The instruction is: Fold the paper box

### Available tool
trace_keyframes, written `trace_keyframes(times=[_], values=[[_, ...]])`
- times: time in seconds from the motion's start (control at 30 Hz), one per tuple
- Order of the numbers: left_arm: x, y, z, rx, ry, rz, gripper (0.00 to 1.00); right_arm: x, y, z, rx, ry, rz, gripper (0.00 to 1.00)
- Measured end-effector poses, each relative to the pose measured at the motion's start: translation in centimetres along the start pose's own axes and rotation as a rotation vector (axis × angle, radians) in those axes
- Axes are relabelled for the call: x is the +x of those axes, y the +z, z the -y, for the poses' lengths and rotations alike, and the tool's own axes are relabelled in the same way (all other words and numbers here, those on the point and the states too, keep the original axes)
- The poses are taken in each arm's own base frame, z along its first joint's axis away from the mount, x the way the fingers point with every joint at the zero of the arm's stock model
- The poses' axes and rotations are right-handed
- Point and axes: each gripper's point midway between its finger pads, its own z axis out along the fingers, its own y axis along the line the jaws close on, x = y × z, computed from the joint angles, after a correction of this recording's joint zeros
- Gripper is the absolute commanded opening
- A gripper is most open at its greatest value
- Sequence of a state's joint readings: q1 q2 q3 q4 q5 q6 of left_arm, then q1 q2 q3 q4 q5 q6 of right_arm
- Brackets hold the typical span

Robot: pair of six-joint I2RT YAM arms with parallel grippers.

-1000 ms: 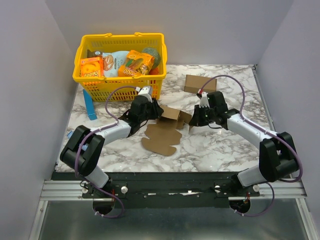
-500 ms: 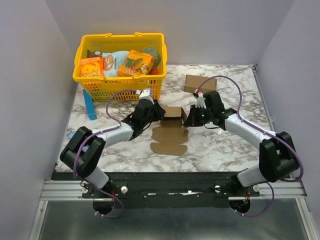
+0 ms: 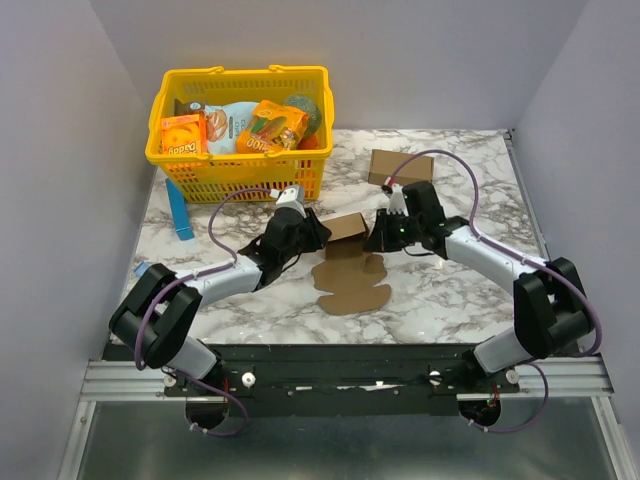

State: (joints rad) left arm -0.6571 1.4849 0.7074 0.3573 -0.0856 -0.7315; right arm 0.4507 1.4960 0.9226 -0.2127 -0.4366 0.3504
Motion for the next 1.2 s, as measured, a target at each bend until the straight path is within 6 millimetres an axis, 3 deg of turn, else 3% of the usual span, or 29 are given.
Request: trace_keyframes(times=[0.23, 0.33, 0.73, 1.2], values=[[0.2, 0.2, 0.3, 0.009, 0.002, -0.019, 0.42, -0.9, 0.7, -0.6, -0.056, -0.046, 0.045, 0.54], [0.3, 0.4, 0.6, 0.006, 0.011, -0.033, 0.43, -1.4, 0.8, -0.7, -0.07, -0.088, 0.067, 0.62], [0.3, 0.3, 0.4, -0.014, 0.051, -0.059, 0.43, 0.0, 2.1, 0.1, -0.111, -0.197, 0.075, 0.74], [0.2, 0.2, 0.3, -0.02, 0.086, -0.067, 0.43, -0.3, 3.5, -1.9, -0.295, -0.286, 0.138, 0.78]])
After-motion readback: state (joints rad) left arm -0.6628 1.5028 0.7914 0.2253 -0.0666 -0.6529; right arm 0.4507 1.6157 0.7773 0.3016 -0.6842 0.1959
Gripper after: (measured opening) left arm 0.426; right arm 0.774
